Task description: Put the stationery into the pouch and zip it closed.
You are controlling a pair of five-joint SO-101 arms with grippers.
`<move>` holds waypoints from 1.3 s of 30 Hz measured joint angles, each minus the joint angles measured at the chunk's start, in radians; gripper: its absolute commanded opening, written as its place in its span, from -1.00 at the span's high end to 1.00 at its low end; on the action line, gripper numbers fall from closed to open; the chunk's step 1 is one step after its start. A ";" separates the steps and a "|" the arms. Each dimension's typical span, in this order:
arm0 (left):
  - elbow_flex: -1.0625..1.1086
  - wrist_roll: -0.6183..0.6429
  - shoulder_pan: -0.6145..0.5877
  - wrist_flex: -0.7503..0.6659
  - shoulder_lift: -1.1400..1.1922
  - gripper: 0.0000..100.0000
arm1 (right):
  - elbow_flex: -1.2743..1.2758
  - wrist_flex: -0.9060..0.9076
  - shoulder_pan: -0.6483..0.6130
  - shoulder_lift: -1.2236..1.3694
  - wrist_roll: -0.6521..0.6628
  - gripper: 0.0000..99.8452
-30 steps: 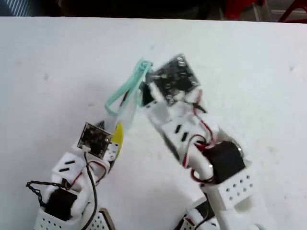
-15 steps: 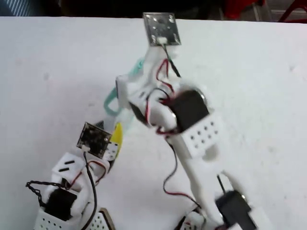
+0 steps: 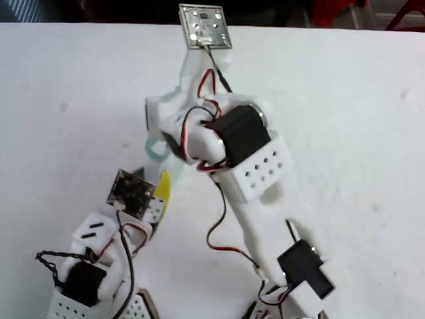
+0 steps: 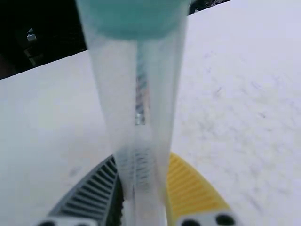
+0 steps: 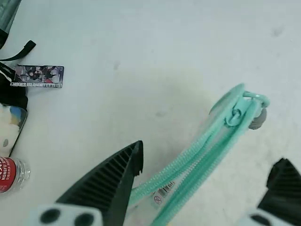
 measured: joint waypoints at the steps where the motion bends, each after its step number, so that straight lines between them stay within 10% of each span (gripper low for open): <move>1: 0.000 0.000 -0.002 0.000 0.000 0.95 | 0.000 0.000 0.000 0.000 0.000 0.22; 6: 0.000 0.000 0.000 0.000 0.000 0.95 | 0.081 -0.005 -0.018 0.035 0.000 0.34; 11: 0.002 -0.003 0.003 0.000 0.002 0.95 | 0.121 0.011 -0.015 0.064 0.043 0.99; 28: -0.103 0.153 0.003 0.140 0.002 0.47 | 0.146 -0.052 0.124 0.054 0.209 0.97; 39: -0.150 0.153 -0.115 0.169 -0.014 0.47 | -0.095 0.037 0.166 0.057 0.865 0.97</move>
